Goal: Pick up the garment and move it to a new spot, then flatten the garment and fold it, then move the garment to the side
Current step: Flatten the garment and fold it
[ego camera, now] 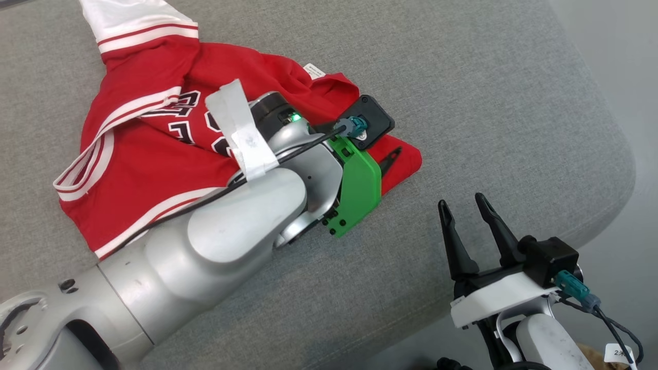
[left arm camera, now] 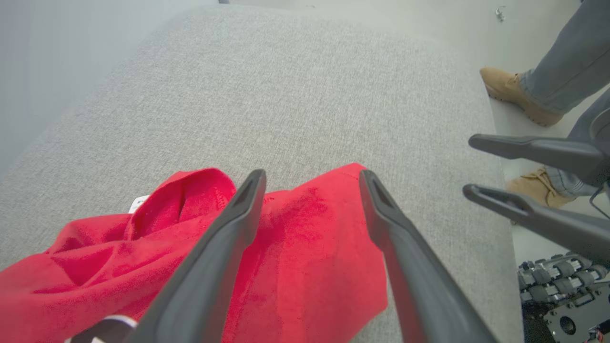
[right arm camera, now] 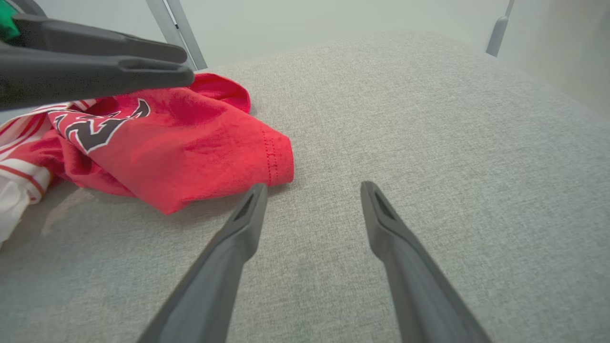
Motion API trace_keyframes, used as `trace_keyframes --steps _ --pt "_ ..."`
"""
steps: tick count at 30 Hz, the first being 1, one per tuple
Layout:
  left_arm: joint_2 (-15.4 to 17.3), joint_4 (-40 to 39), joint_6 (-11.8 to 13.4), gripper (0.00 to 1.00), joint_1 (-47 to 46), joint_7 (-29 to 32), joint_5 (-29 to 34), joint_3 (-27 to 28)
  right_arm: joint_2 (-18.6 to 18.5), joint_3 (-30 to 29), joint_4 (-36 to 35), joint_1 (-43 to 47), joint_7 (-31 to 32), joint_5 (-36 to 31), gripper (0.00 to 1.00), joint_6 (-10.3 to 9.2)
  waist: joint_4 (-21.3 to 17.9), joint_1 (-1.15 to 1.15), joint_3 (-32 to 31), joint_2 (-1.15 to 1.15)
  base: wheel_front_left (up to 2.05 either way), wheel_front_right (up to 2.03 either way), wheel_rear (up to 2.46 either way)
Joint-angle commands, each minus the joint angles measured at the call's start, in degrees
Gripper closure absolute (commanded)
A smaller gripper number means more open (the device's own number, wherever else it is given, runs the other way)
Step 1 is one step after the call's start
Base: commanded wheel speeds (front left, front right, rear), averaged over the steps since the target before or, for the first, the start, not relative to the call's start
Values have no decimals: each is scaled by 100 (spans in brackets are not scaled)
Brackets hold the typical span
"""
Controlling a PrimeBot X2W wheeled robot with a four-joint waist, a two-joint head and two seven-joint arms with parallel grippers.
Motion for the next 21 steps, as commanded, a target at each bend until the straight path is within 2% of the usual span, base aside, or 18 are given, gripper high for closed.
trace_keyframes --steps 1,5,8,10,15,16,17,21 --pt "62 91 -67 0 -93 81 115 -17 -8 28 11 -1 -17 26 0 -6 -51 0 6 0 0 0 0" --pt "75 532 -534 0 -324 585 516 -71 -9 164 42 -10 -17 92 0 -7 -185 0 -8 0 0 0 0" --pt "68 776 -780 0 -428 985 604 -82 -8 251 71 9 -17 118 0 -7 -259 0 -33 0 0 0 0" --pt "87 880 -877 0 -470 1274 631 -84 -8 285 85 22 -17 123 0 -6 -301 0 -50 0 0 0 0" --pt "88 929 -940 0 -336 1758 691 -88 -7 357 116 18 -17 142 0 -6 -386 0 -82 0 0 0 0" --pt "97 890 -942 64 -259 1887 737 -90 -8 361 117 6 -17 146 0 -7 -400 0 -81 0 0 0 0" --pt "120 799 -941 100 -170 2028 766 -92 -8 363 116 -14 -17 156 0 -6 -415 0 -79 0 0 0 0" --pt "261 416 -934 100 -154 2214 624 -76 -8 290 99 -10 -17 153 0 -6 -409 0 -100 0 0 0 0"
